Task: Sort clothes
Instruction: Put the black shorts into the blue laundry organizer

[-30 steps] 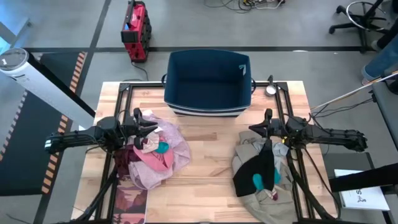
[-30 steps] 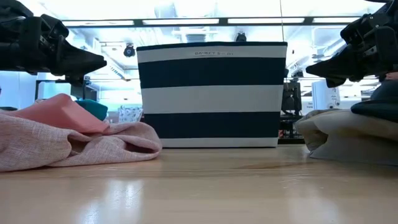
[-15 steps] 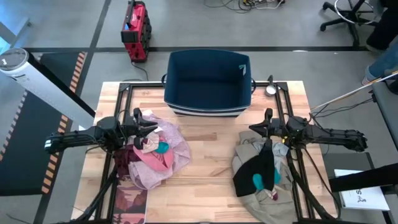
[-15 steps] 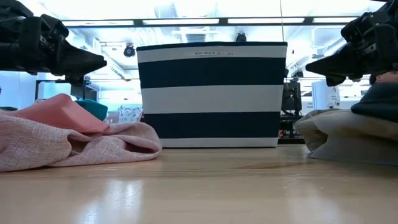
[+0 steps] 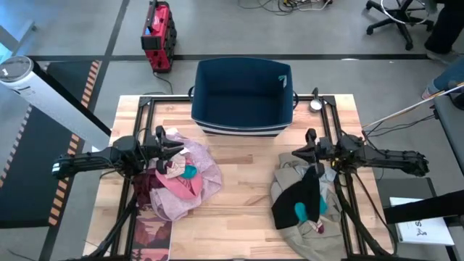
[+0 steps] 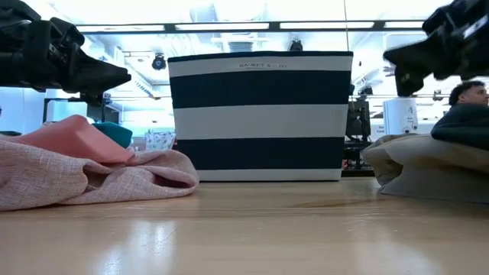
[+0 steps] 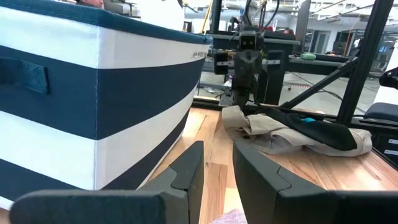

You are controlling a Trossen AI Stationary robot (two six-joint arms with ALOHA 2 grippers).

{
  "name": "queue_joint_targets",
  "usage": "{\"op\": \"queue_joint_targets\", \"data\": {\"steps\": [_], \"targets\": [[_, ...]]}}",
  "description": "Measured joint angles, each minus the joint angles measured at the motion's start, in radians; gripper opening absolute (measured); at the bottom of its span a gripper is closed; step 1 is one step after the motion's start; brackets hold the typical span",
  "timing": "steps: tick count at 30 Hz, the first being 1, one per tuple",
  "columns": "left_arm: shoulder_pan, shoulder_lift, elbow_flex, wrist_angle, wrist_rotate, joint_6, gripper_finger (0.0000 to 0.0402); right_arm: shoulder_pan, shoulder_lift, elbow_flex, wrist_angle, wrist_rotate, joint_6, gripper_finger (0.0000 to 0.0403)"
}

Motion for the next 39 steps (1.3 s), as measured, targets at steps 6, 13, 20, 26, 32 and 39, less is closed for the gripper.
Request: {"op": "queue_joint_targets", "data": {"steps": [6,13,20,26,32,39], "targets": [[0.000,0.000,0.000,0.000,0.000,0.000,0.0074,0.001,0.094,0.094,-0.139,-0.011,0.026,0.0011],[0.000,0.000,0.000,0.000,0.000,0.000,0.0074,0.042,0.250,0.229,-0.203,-0.105,0.028,0.0076],[0.000,0.000,0.000,0.000,0.000,0.000,0.0074,0.081,0.378,0.405,-0.443,-0.106,0.013,0.0125],[0.000,0.000,0.000,0.000,0.000,0.000,0.0074,0.103,0.509,0.483,-0.605,-0.109,0.041,0.0145],[0.000,0.000,0.000,0.000,0.000,0.000,0.0074,0.114,0.648,0.510,-0.693,-0.110,0.039,0.0162],[0.000,0.000,0.000,0.000,-0.003,0.000,0.0074,0.115,0.802,0.522,-0.768,-0.114,0.063,0.0181]]}}
